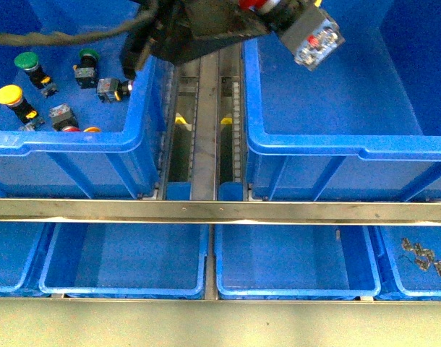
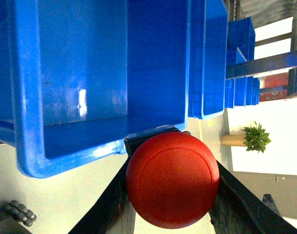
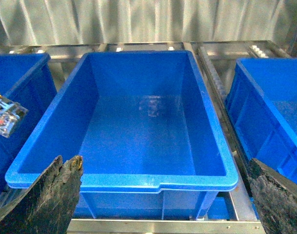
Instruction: Pick red and yellow buttons and place in box
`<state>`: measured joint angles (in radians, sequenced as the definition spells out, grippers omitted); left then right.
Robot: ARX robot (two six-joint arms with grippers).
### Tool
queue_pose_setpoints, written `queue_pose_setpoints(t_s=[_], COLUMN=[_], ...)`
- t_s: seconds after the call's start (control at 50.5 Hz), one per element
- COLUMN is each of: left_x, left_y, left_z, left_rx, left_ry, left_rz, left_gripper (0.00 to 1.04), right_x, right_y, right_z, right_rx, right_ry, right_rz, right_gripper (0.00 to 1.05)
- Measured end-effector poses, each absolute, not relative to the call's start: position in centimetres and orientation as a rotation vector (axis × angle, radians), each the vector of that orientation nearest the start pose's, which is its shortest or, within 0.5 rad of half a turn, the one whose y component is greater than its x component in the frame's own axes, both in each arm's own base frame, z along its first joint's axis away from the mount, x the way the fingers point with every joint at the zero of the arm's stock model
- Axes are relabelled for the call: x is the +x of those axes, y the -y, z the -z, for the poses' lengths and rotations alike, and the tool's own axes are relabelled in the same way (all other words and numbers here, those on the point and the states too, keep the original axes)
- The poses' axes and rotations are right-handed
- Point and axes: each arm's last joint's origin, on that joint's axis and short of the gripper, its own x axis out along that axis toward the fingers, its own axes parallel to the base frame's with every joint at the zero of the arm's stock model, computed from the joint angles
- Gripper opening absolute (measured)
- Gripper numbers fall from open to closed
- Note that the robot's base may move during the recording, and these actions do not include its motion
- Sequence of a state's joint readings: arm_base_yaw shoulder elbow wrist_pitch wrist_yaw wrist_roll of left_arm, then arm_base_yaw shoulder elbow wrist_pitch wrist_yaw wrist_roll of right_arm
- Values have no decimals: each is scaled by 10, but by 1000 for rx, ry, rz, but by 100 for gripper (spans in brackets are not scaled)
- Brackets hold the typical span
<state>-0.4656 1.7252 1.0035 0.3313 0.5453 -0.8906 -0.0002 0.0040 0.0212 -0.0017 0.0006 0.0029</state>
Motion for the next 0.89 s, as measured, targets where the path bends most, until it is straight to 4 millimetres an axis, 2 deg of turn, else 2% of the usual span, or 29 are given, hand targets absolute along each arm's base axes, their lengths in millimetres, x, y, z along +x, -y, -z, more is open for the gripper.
queue_pose_setpoints(t_s=[0.119,0.297,0.337,0.416,0.456,0.594,0.713,0.891], left_x=[325,328,329,330,331,332,333,334], left_y=[198,207,208,209,209,212,213,213], left_z=[-205,-206,-208,-210,-211,-210,-206,-207], left_rx=[-827,-847,-849,-851,-852,-849,-847,-846], left_ry=[-846,-840,-834,-825,-822,-824,-835,-832], left_rz=[729,714,716,715,713,712,700,696], left_gripper=[33,33,33,33,33,33,33,33], right_x=[97,97,98,101,107,144,186,205], right_y=[0,0,0,-2,-4,-23,-58,-89], right_z=[-170,-170,-168,-170,-172,-182,-195,-179], right_rx=[3,3,35,80,67,13,-126,-276], right_ry=[15,15,-56,-308,-359,-383,-330,-344], right_rz=[0,1,46,200,214,18,-288,-453], right_gripper=[99,99,99,99,99,99,99,99])
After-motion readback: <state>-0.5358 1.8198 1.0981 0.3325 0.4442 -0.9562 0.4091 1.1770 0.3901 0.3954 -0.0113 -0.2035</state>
